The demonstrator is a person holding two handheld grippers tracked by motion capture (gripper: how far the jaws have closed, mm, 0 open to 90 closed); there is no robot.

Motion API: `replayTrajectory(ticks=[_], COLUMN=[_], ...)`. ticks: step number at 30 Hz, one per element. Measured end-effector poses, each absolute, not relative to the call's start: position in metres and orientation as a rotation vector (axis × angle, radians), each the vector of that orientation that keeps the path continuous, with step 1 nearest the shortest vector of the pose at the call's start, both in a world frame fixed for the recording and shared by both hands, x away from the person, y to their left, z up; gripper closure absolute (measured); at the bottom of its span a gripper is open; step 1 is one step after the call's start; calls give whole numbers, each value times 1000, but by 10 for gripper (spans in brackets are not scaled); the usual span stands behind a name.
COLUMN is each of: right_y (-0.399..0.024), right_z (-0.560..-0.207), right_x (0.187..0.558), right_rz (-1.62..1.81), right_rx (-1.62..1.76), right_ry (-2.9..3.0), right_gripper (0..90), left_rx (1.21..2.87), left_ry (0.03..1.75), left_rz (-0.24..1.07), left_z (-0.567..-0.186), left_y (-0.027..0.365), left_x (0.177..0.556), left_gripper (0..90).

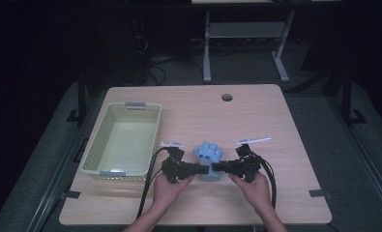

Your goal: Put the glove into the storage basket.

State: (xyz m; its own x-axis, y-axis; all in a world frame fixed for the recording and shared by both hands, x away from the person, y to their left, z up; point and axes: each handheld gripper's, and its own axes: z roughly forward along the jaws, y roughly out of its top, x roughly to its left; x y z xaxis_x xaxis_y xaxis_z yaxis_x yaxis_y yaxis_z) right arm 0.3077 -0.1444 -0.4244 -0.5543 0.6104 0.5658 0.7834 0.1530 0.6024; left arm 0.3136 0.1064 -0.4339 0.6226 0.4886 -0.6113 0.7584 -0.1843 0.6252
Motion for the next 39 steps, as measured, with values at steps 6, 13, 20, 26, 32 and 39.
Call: replayTrajectory(ticks=[6,13,20,26,32,39], right_y=[-143,-134,-125,-116,-109,-100], right_z=[-415,-402,-392,-387,-382,-375], right_x=[312,317,319,322,327,332], right_rz=[-1396,-1403,-1436,-1447,-1451,-1457], right_rx=[-1357,-1334,-1303,-1281,-1260,-1244], right_ry=[-2219,-2238,-2231,-2233,-2234,-2235], right_gripper=[764,764,764,764,764,764], left_rx=[1831,1801,1787,1775,1762,1750], left_ry=[980,975,963,967,970,973], left_rz=[-328,-333,-332,-330,-323,-321], left_z=[-424,-416,-405,-401,-396,-391], left_y=[112,123,136,146,154,164], left_x=[317,320,322,322,325,326], left_gripper=[716,717,717,717,717,717])
